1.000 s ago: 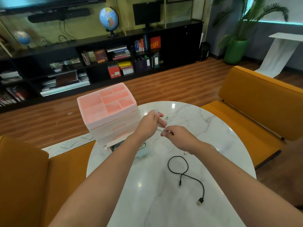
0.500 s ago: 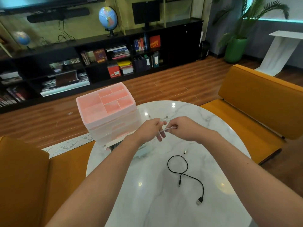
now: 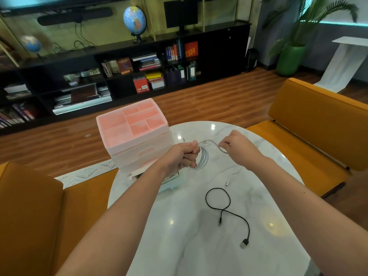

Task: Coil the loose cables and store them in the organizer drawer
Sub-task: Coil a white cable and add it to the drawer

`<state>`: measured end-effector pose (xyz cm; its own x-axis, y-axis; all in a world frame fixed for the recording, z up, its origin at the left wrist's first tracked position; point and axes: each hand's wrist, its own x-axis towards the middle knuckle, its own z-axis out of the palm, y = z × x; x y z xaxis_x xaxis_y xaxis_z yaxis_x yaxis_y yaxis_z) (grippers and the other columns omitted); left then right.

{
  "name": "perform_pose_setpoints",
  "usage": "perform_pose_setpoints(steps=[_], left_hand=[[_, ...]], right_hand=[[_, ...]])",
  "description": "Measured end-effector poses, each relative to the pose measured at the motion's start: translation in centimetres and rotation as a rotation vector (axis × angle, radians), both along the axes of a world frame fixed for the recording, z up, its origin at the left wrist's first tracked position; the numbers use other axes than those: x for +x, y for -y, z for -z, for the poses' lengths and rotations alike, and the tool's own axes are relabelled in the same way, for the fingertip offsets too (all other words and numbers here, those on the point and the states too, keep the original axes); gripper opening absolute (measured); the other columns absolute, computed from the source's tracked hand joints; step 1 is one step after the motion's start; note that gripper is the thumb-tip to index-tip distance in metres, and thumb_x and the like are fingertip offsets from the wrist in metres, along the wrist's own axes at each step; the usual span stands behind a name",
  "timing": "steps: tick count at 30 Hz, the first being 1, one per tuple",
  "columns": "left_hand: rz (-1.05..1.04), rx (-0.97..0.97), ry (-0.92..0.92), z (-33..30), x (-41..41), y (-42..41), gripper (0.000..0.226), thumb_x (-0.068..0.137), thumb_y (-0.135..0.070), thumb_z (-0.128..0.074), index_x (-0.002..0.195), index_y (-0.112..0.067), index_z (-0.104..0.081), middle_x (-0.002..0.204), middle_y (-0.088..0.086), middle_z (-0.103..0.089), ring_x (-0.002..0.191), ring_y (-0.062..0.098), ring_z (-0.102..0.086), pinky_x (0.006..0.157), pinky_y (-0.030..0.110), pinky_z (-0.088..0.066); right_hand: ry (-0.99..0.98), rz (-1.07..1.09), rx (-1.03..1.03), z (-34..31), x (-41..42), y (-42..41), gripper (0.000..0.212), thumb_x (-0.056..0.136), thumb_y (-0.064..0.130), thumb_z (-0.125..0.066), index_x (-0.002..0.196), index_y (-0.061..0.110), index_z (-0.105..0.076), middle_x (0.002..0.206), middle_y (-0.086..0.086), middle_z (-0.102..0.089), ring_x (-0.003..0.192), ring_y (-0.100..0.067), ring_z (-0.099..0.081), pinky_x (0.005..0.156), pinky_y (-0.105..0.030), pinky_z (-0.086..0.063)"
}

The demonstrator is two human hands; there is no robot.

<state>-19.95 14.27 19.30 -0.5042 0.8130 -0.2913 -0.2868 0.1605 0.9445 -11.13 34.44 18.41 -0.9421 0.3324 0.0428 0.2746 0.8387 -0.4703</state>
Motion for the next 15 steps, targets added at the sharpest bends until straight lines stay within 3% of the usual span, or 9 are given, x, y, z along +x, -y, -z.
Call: perform_pose_setpoints(steps=[5,8,11,15], left_hand=[[-0.067,0.123,0.198,0.1,0.2,0.0,0.037,0.104,-0.033,-0.039,0.073,-0.014,-0.046,0.053,-0.008,-0.022,0.042,0.006,-0.012,0.061,0.022,-0.041],[-0.092,0.147,0.235,0.0,0.3,-0.1,0.037,0.104,-0.032,-0.039,0.075,-0.012,-0.048,0.053,-0.008,-0.024,0.042,0.006,-0.013,0.059,0.019,-0.044],[-0.112,0.118,0.183,-0.1,0.3,-0.1,0.035,0.105,-0.033,-0.038,0.079,-0.012,-0.05,0.055,-0.007,-0.027,0.04,0.004,-0.02,0.058,0.018,-0.044],[-0.148,-0.012,-0.003,0.2,0.4,-0.3,0.034,0.104,-0.037,-0.04,0.08,-0.015,-0.05,0.063,-0.004,-0.031,0.047,0.006,-0.026,0.054,0.016,-0.043]], right_hand=[[0.094,-0.045,-0.502,0.6,1.1,2.5,0.032,0.09,0.001,-0.046,0.102,0.024,-0.064,0.096,0.005,-0.06,0.07,-0.016,-0.058,0.062,-0.026,-0.049],[0.122,-0.075,-0.679,1.1,1.5,3.8,0.019,0.089,0.005,-0.056,0.089,0.021,-0.067,0.089,-0.002,-0.066,0.065,-0.015,-0.061,0.066,-0.028,-0.053],[0.069,-0.033,-0.675,1.3,1.4,4.1,0.015,0.092,0.012,-0.062,0.081,0.021,-0.067,0.076,-0.007,-0.067,0.063,-0.015,-0.062,0.066,-0.024,-0.054],[-0.164,0.176,-0.95,1.4,0.9,4.0,0.01,0.091,0.007,-0.063,0.098,0.004,-0.071,0.088,-0.013,-0.07,0.068,-0.024,-0.068,0.072,-0.032,-0.06]])
